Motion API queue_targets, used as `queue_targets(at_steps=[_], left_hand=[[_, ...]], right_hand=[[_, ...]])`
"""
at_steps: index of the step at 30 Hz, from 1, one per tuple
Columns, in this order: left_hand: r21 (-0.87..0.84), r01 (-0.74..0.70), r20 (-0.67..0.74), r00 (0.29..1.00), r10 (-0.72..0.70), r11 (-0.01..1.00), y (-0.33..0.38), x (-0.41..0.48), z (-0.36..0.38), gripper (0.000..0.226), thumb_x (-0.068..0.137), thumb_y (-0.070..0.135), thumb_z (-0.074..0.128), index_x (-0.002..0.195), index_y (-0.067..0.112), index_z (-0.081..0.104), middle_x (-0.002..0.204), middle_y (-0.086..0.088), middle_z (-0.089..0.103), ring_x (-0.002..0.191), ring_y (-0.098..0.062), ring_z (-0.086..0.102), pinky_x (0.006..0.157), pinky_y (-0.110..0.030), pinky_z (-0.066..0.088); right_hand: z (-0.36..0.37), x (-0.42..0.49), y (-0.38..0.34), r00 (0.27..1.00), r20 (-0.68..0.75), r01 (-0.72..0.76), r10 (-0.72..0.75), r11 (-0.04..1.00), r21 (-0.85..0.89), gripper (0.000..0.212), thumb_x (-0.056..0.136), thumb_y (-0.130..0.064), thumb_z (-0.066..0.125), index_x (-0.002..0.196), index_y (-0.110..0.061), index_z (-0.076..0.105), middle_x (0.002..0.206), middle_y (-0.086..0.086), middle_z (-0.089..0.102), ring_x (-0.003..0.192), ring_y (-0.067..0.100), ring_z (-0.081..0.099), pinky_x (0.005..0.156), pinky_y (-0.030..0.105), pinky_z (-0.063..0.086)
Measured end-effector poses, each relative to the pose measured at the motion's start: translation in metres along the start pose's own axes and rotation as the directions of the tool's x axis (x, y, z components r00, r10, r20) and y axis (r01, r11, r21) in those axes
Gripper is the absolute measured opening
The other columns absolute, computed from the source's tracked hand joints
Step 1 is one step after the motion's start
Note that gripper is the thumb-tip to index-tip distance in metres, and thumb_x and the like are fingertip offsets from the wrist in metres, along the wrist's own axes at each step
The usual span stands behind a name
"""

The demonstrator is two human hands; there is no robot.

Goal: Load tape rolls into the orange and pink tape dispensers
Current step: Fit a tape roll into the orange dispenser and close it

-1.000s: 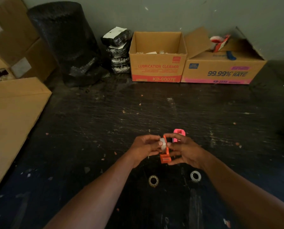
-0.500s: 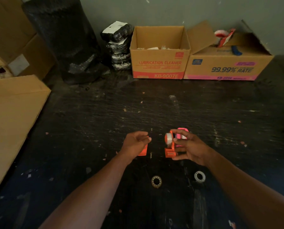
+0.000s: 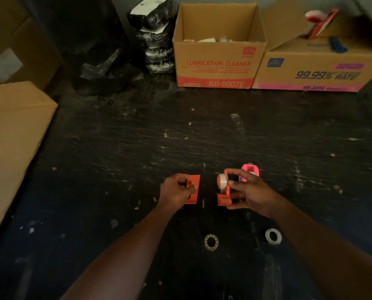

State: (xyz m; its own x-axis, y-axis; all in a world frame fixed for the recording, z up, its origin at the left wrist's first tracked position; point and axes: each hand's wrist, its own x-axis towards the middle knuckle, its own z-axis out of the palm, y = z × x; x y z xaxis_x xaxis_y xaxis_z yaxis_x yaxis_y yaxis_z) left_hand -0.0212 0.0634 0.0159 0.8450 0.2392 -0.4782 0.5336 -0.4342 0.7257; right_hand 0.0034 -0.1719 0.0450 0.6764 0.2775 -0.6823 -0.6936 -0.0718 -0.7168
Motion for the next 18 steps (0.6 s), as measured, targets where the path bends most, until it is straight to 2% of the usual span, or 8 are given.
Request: queue_targets(at_steps=[4,7,9,14,18], left_hand=[[0.041,0.025,-0.083,0.996,-0.021,0.999,-0.001,0.008,0.005,0.046,0.087,0.019,0.078,0.131,0.021,0.064,0.128,0.002,0.066,0.109,-0.012,0.064,0.088,-0.025,0.049],[0.052,0.025,-0.083,0.996,-0.020,0.998,-0.005,0.010,0.007,0.049,0.089,0.017,0.076,0.135,0.020,0.060,0.134,-0.001,0.064,0.114,-0.013,0.064,0.085,-0.023,0.048],[0.065,0.016,-0.091,0.996,-0.010,0.998,-0.006,0.011,0.007,0.050,0.089,0.016,0.075,0.136,0.020,0.059,0.134,-0.001,0.063,0.114,-0.012,0.063,0.088,-0.025,0.051],[0.050,0.025,-0.129,0.991,-0.018,0.998,-0.008,0.012,0.013,0.045,0.089,0.016,0.076,0.131,0.019,0.063,0.129,-0.001,0.066,0.107,-0.008,0.062,0.099,-0.037,0.057],[0.090,0.017,-0.133,0.991,-0.005,0.996,-0.007,0.012,0.017,0.034,0.091,0.016,0.074,0.124,0.018,0.067,0.121,0.001,0.070,0.109,-0.012,0.066,0.098,-0.038,0.057]], right_hand=[[0.000,0.010,0.000,1.000,0.005,-0.019,0.019,1.000,-0.001,0.039,0.100,-0.010,0.058,0.131,-0.034,0.062,0.116,0.011,0.073,0.097,0.030,0.077,0.078,0.052,0.064],[0.004,0.016,0.000,1.000,0.010,-0.026,0.026,1.000,-0.003,0.039,0.100,-0.010,0.059,0.129,-0.035,0.062,0.118,0.013,0.072,0.094,0.030,0.078,0.075,0.051,0.064],[0.005,0.019,0.001,0.999,0.015,-0.028,0.028,1.000,-0.006,0.038,0.100,-0.010,0.059,0.127,-0.036,0.063,0.121,0.015,0.071,0.097,0.032,0.077,0.075,0.051,0.064],[0.004,0.018,0.004,0.999,0.012,-0.038,0.038,0.999,-0.014,0.040,0.100,-0.010,0.059,0.133,-0.033,0.061,0.119,0.014,0.072,0.101,0.035,0.076,0.079,0.054,0.064],[0.001,0.015,0.006,0.999,0.013,-0.044,0.045,0.999,-0.030,0.038,0.101,-0.011,0.058,0.131,-0.034,0.061,0.113,0.011,0.075,0.096,0.031,0.078,0.081,0.054,0.063]])
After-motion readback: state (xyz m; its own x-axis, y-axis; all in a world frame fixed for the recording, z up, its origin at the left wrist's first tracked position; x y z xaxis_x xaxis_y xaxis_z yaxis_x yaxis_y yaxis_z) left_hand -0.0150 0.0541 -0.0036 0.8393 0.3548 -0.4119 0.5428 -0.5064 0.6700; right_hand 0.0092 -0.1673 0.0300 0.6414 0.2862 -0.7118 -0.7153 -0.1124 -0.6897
